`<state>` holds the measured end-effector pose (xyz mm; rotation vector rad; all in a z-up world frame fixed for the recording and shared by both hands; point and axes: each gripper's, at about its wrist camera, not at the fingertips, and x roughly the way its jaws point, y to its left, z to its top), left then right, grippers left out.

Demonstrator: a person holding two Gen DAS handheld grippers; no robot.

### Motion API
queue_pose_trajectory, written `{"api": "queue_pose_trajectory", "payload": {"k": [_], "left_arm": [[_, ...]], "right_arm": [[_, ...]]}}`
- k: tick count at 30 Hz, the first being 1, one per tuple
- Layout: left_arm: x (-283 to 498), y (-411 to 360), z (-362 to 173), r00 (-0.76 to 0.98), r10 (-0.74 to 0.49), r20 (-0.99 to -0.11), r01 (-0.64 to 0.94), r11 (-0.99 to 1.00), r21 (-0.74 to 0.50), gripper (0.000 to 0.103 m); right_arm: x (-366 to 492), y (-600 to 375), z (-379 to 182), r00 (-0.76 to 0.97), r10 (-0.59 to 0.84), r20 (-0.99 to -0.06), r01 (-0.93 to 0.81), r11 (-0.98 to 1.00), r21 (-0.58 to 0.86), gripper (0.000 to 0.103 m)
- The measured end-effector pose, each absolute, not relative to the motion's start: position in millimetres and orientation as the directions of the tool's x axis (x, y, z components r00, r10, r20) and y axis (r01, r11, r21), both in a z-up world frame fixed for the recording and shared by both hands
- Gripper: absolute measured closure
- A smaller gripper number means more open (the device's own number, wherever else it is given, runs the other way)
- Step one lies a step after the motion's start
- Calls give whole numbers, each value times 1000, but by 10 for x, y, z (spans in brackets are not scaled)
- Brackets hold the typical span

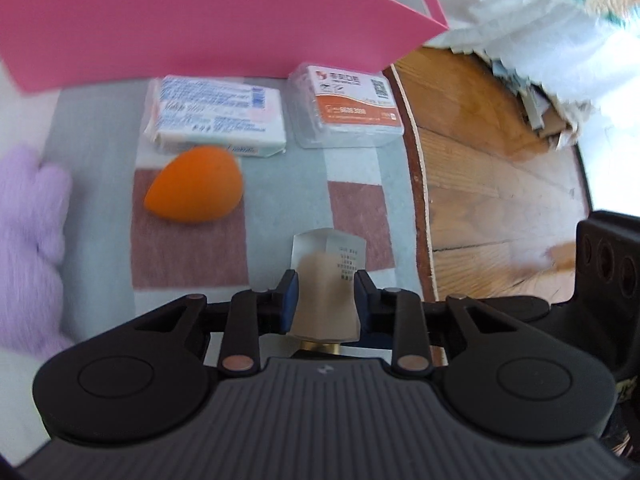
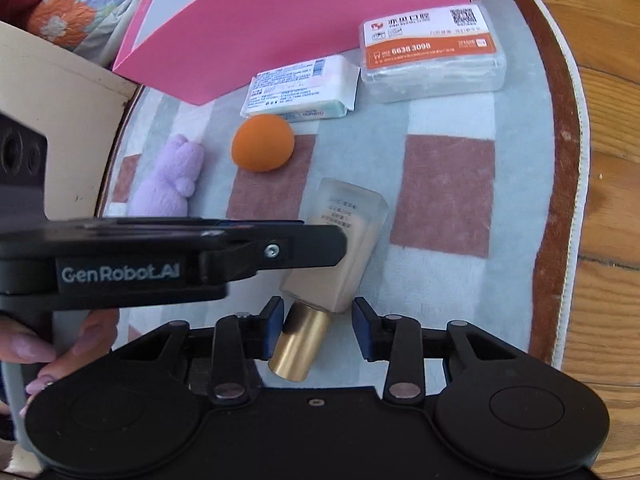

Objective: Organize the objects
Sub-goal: 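Close the left tool on the gold-capped foundation bottle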

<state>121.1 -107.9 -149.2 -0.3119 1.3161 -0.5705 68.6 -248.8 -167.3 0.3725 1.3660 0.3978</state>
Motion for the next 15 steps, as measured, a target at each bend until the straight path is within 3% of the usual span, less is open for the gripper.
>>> {"api": "queue_pose_trajectory", "payload": {"k": [6, 11, 15], "left_arm": [[1271, -1206, -1412, 156, -522, -838, 330, 827, -454, 72], [1262, -1113, -1452, 167, -539, -826, 288, 827, -482, 69], [1224, -1120, -1487, 200, -534, -821, 281, 834, -474, 60]], "right_arm": [[693, -2484, -1630, 217, 472, -855, -68, 881, 469, 59], [709, -2465, -1631, 233, 447, -864, -79, 894, 441, 60], [698, -2395, -1565, 290, 372, -882, -118, 928, 352, 58]]}}
